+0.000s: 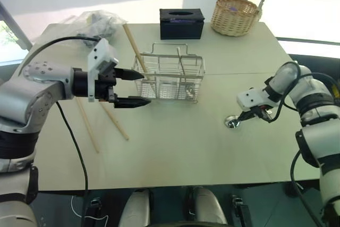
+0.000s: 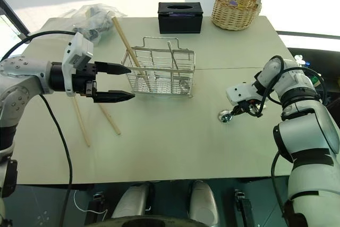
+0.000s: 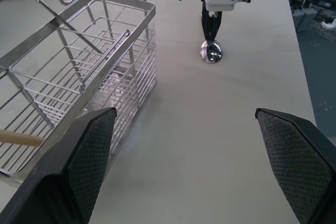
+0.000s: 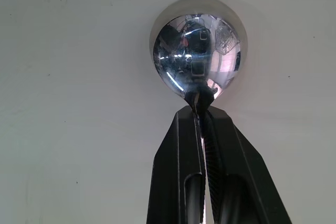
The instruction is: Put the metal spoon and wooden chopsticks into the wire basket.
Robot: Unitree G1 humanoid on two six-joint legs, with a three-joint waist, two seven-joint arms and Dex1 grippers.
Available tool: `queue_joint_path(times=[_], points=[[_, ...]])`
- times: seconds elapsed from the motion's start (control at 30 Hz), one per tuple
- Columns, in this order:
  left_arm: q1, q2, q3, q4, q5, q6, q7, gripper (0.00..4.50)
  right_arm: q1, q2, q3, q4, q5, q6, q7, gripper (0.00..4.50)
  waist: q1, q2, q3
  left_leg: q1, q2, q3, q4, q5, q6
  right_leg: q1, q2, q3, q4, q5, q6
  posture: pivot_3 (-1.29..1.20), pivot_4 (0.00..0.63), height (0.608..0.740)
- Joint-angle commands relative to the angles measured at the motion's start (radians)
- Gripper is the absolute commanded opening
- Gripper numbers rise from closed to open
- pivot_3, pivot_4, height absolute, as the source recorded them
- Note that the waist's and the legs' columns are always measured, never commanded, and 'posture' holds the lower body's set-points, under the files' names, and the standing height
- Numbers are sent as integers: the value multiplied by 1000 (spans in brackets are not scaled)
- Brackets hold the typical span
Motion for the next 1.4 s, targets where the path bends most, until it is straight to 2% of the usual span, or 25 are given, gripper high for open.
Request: queue_joint_path(times=[0.03,0.13,0.3,0.37,0.43,0.5,0.6,0.7,0.8,0.97,1.37,1.4], points=[[-31,4,22,-3,4,-6,3,4500,9,-21,-20,-16,3,-30,-50,47,0,0,0,1,0,0,0,0,0,1,0,0,0,0,0,0,150,706],[-38,2,25,8,9,-12,6,4500,10,-26,-47,-31,30,-40,-54,47,-1,0,0,1,0,0,1,0,0,1,0,0,0,0,0,0,150,706],[-45,5,47,29,14,-25,15,4500,8,-34,-161,-182,225,40,24,47,-4,1,1,2,0,0,0,0,0,1,0,1,0,0,0,0,150,706],[-44,11,56,36,17,-32,15,4500,53,-82,-163,-391,417,241,34,47,-1,1,1,2,0,0,0,0,0,1,0,1,0,0,0,0,150,706],[-53,9,68,56,21,-42,21,4500,101,-154,-192,-653,657,545,34,47,5,1,1,2,1,0,0,0,0,1,1,1,2,0,0,0,150,706],[-67,2,77,79,28,-55,29,4500,102,-164,-297,-785,771,767,20,47,7,2,1,1,2,1,0,0,0,2,0,0,2,0,0,0,150,706],[-82,-6,83,105,38,-72,37,4500,78,-119,-434,-896,865,969,-155,47,7,1,0,1,2,2,1,-1,2,2,0,0,2,1,1,0,150,706],[-97,-16,83,132,53,-95,45,4500,36,14,-564,-1001,955,1148,-470,47,4,0,0,1,2,2,1,-3,6,1,0,0,0,1,1,0,150,706],[-108,-21,81,151,60,-109,44,4500,40,143,-627,-1130,1022,1258,-681,47,3,0,0,1,3,3,1,-3,6,0,1,0,2,1,1,0,150,706],[-120,-31,76,168,73,-125,42,4500,82,301,-617,-1230,1031,1292,-856,47,7,0,0,0,3,4,0,-3,6,-1,1,0,5,1,0,0,150,706],[-122,-24,99,139,62,-100,53,4500,247,341,-452,-1156,789,1095,-886,47,1,-2,-1,-2,3,4,1,-4,7,-2,2,1,5,1,1,0,150,706],[-121,-24,102,137,61,-98,55,4500,257,346,-446,-1158,783,1105,-895,333,0,-2,-1,-2,3,4,1,-4,7,-2,2,1,5,1,1,0,150,706]])
